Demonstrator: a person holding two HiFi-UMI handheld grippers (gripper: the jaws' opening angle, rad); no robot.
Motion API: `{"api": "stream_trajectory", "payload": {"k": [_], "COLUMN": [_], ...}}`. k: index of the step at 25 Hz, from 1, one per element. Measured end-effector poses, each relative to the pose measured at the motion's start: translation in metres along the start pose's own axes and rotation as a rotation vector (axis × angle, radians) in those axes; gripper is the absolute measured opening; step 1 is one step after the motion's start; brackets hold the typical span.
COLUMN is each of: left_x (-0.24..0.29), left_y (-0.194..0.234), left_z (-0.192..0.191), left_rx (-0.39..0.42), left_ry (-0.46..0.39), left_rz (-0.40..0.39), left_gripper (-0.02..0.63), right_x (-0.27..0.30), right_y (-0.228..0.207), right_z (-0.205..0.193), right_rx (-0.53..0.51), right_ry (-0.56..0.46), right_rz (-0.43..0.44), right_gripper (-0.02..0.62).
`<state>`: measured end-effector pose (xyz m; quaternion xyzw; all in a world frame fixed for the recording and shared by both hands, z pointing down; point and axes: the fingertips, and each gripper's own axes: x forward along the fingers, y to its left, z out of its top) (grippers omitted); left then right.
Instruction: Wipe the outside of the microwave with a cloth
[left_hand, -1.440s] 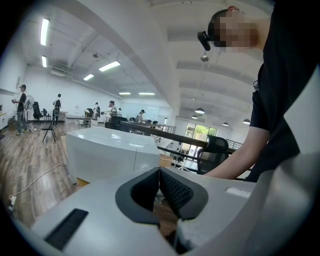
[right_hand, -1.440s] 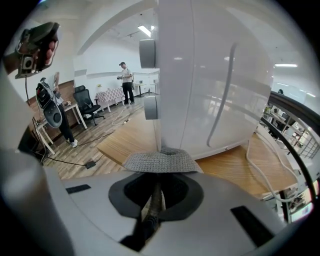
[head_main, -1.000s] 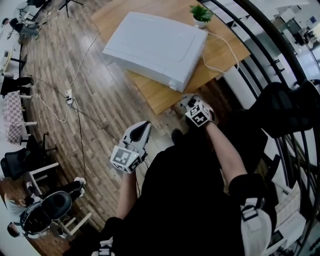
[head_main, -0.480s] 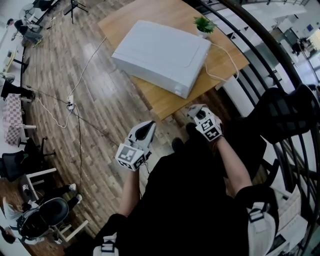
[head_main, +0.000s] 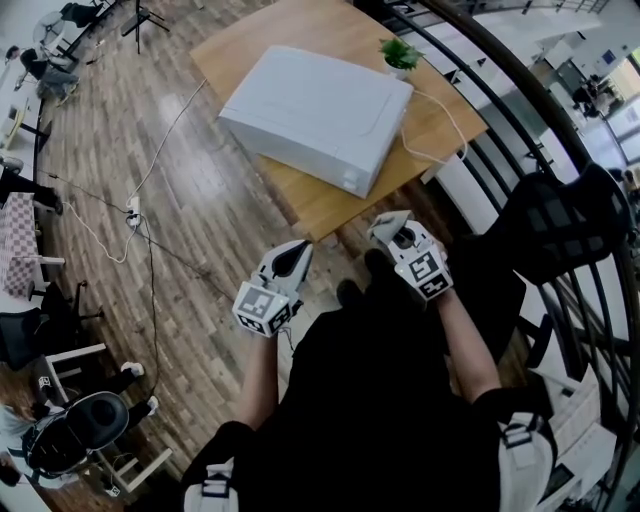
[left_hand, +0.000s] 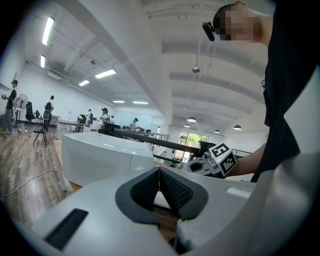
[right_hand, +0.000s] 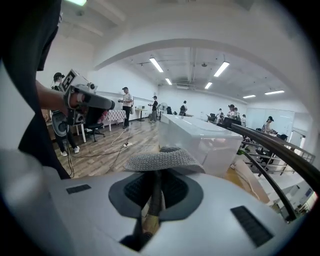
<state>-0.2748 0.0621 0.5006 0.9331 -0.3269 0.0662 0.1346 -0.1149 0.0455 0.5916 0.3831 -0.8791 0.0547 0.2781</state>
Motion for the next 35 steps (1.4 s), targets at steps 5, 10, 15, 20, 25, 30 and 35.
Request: {"api": "stream_trajectory", "payload": {"k": [5,10,15,20,25,30,35], "left_x": [0.001,-0.001,-0.004,-0.007,-0.006,-0.006,-0.007], "left_y": [-0.004,-0.008,-0.007,-0.004,-0.002,-0.002,0.001], "left_z": [-0.005,-0.009,-0.014,-0.016,-0.016,-0.014,-0.015], "left_rx": [-0.008,-0.018,-0.024,-0.013,-0.023,-0.019,-0.019], "left_ry": [0.0,-0.001,0.012,0.009,0.016,0.016,0.018], "left_rz": [-0.007,-0.008,0.001,-0.004,0.001,0.0,0.002], "left_gripper": [0.003,0.003,0.003,0.003,0.003,0.003,0.003], "right_x": [-0.016,-0.021,-0.021,-0.021,-0.02,-0.019,-0.015], "right_y": [0.016,0.023,0.025,0.024,0.022,0.02,0.022], "right_z": [0.024,0.024,0.021,0.021,0.019,0.018,0.022], "right_rx": [-0.046,-0.069,-0.064,-0.062,-0.061,-0.061,-0.073], "right_ry": [-0.047,-0.054,-0.05,-0.046,-0.043,-0.038,-0.046], "right_rz": [0.024,0.024,0.021,0.019,0.014,0.015,0.019], "right_gripper": [0.017,0.017,0.015,0.015,0.015,0.015,0.015]}}
